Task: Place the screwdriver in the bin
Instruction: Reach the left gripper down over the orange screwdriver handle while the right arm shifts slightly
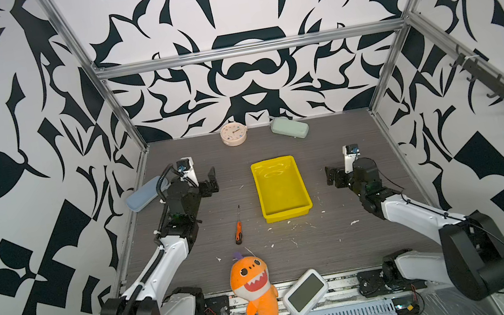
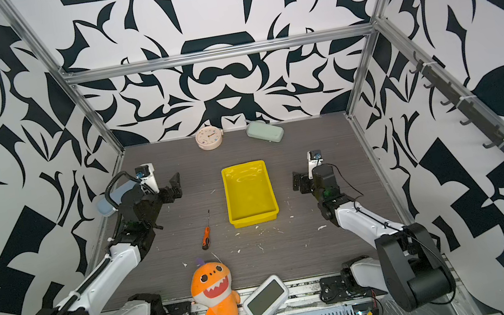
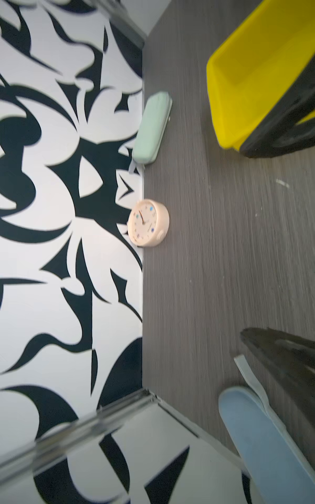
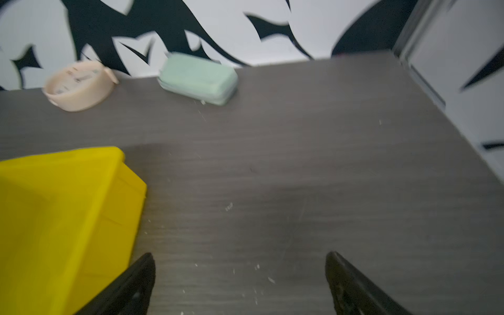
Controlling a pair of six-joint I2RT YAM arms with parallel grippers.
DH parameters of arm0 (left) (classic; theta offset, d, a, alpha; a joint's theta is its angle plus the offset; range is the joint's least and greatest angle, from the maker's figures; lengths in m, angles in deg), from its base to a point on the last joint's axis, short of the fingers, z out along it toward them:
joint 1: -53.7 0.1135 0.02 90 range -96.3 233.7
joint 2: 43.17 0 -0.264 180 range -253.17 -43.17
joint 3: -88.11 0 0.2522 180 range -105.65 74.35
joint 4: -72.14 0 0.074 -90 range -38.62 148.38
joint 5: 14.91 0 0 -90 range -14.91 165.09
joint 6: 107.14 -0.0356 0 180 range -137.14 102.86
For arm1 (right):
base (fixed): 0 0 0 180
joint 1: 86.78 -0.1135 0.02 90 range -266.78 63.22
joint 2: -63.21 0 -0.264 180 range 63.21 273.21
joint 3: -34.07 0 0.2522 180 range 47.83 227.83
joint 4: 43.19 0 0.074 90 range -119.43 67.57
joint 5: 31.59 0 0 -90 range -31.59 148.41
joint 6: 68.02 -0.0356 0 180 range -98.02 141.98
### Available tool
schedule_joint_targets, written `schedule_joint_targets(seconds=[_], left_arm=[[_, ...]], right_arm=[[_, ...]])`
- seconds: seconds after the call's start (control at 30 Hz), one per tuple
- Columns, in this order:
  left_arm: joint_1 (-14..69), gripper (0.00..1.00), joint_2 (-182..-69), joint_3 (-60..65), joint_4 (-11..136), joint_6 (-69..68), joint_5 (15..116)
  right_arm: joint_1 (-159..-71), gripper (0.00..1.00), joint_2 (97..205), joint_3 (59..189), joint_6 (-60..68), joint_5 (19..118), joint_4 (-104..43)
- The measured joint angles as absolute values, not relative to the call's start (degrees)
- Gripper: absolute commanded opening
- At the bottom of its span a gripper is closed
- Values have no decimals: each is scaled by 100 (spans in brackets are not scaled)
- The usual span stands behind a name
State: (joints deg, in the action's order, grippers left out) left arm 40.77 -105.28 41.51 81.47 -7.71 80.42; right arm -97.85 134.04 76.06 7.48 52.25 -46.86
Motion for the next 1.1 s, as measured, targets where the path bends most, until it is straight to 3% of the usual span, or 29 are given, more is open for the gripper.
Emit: schedule_joint_targets(seconds=[0.23, 0.37, 0.5, 0.73, 0.83, 1.1], left_arm=[[4071, 99, -10381, 3546, 6661, 212, 7915], [4062, 99, -10141, 3552, 6141, 1093, 8898], [4340, 96, -10053, 3743, 5756, 2241, 9541], [4219, 89, -10386, 3928, 5421, 2894, 8936], [4010, 75, -10672, 3937, 5271, 2947, 8407], [3415, 57, -10821, 4042, 4558, 2335, 7572]], right_arm=[[-9781, 99, 13068, 7617, -942, 4237, -3709], [-9735, 99, 12580, 7416, -1997, 3462, -3250], [-9739, 100, 12093, 7040, -2199, 3418, -3346], [-10223, 100, 11966, 6801, -1928, 3575, -4002], [-10421, 100, 12198, 6836, -1755, 3643, -4172], [-10494, 99, 12777, 6919, -1665, 3890, -4415]])
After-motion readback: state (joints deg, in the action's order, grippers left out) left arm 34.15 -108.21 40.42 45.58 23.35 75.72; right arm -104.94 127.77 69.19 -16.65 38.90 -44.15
